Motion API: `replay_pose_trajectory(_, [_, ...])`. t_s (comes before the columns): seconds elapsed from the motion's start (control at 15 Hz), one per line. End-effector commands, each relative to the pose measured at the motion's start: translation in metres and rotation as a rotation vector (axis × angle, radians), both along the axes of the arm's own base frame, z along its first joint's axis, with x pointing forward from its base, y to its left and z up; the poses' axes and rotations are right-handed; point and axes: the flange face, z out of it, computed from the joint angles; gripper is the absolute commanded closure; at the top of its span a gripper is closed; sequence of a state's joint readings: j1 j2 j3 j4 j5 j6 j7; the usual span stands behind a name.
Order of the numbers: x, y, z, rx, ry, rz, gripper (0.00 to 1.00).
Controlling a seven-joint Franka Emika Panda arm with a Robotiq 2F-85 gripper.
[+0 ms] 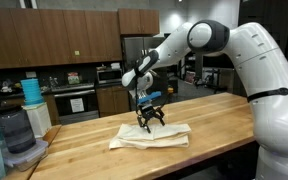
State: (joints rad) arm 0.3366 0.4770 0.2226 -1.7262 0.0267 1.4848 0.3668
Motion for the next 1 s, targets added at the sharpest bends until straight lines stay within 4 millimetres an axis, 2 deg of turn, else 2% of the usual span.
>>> replay_pose_trajectory(0.0, [0.016,0.003,0.0,-0.046,-0.065,-0.029,0.0])
replay_pose_trajectory(0.47, [0.035,0.014,-0.001,-0.151,-0.248,0.021,0.0])
replay_pose_trajectory(0.93, [0.045,0.045,0.016,-0.264,-0.568,0.194,0.0])
